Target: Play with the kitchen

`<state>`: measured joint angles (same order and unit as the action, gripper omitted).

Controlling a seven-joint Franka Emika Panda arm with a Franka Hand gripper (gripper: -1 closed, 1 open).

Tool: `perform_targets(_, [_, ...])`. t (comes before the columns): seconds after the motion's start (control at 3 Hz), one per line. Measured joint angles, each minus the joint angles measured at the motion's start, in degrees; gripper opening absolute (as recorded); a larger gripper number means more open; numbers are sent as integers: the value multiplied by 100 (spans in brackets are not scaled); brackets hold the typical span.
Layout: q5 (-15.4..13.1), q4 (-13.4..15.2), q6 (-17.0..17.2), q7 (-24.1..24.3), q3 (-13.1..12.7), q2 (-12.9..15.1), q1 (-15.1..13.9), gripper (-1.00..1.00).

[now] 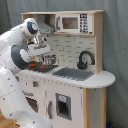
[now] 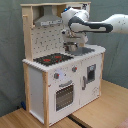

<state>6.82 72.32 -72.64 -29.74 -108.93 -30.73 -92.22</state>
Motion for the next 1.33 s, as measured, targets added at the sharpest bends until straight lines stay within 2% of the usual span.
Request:
perform_targets(0.67, [-437,898,-307,74,326,449,581,-100])
perform_targets(1.33, [-882,1778,-693,259,843,941,1316,-100])
